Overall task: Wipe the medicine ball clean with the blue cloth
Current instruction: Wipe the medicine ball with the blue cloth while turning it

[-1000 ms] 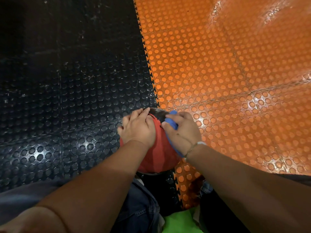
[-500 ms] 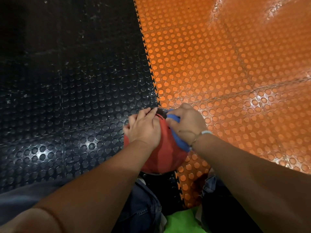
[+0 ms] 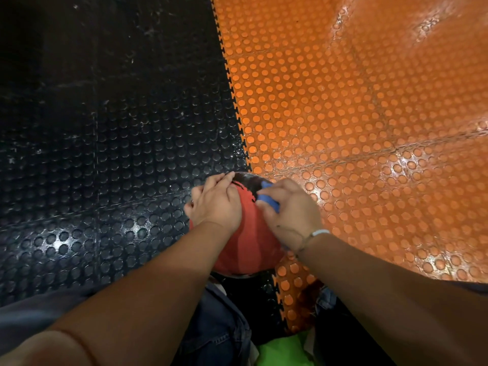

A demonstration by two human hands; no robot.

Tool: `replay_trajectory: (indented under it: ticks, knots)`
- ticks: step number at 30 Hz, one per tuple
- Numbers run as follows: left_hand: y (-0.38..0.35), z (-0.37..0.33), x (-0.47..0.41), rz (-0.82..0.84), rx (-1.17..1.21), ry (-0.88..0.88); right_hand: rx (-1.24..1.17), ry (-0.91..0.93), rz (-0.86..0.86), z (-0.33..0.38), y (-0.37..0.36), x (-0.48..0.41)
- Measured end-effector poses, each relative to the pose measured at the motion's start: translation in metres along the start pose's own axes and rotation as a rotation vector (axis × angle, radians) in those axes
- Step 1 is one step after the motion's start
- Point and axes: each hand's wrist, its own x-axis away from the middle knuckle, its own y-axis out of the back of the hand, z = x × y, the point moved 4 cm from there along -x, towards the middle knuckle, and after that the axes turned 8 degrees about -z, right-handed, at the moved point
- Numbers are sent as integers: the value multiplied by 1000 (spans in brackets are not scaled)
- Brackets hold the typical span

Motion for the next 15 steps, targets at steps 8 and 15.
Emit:
replay_trajectory:
  ticks: [8,15]
  knots:
    - [-4,-18,7,0,-93,-318,14,-22,-95,-3,1,-7]
    - [-1,-9,-3,-19,-37,-228,78,-363,23,-55,3,2]
